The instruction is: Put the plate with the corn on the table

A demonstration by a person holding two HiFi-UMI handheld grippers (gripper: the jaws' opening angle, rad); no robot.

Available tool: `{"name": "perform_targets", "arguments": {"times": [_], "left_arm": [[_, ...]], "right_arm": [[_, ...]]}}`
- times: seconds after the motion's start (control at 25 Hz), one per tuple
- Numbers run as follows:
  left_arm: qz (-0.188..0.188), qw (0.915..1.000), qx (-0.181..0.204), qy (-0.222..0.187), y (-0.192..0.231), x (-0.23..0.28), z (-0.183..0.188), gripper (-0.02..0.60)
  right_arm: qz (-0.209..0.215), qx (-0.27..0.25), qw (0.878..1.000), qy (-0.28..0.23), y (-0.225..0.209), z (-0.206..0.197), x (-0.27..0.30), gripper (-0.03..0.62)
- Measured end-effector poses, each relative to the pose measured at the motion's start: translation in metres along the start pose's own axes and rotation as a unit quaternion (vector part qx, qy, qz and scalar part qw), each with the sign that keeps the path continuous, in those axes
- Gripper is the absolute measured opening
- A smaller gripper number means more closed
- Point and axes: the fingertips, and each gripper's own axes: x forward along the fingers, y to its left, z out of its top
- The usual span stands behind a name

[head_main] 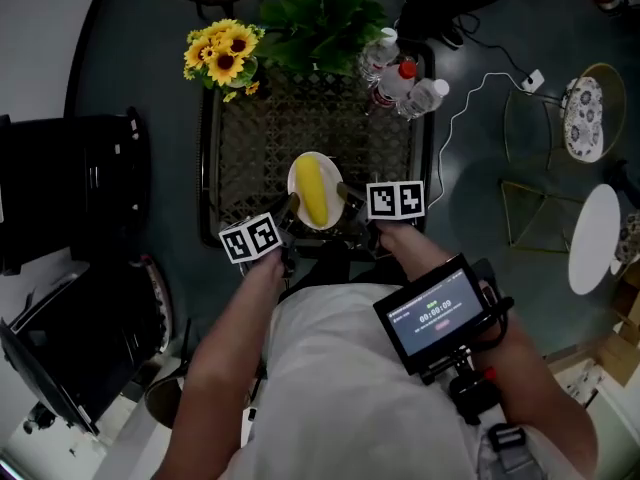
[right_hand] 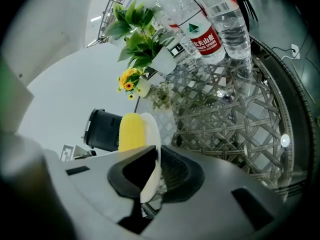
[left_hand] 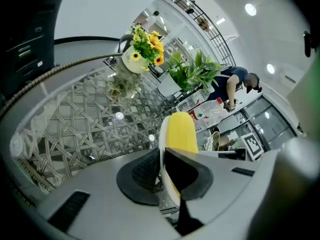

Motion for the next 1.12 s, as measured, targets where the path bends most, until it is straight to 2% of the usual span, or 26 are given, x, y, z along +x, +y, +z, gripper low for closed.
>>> {"name": "perform_targets", "arguments": {"times": [0.16, 0.44, 0.72, 1.12], "left_arm": [[-0.004, 0.9995, 0.023, 0.019, 0.000, 0.025, 0.009, 0.037], [0.018, 0.9972, 0.056, 0.046, 0.006, 0.057, 0.014, 0.038], [0.039, 0.9970, 0.055, 0.037, 0.012, 0.082, 0.026, 0.038], [0.068, 0.9958, 0.058, 0.019, 0.027, 0.093, 0.033, 0.038]], "right_arm": [[-0.016, 0.013, 1.000, -0.021, -0.018, 0.013, 0.001, 0.035], [-0.037, 0.034, 0.998, -0.041, -0.046, 0.024, 0.008, 0.035], [-0.059, 0.011, 0.996, -0.060, -0.059, 0.044, 0.021, 0.035], [-0.102, -0.039, 0.993, -0.053, -0.062, 0.059, 0.039, 0.035]]}}
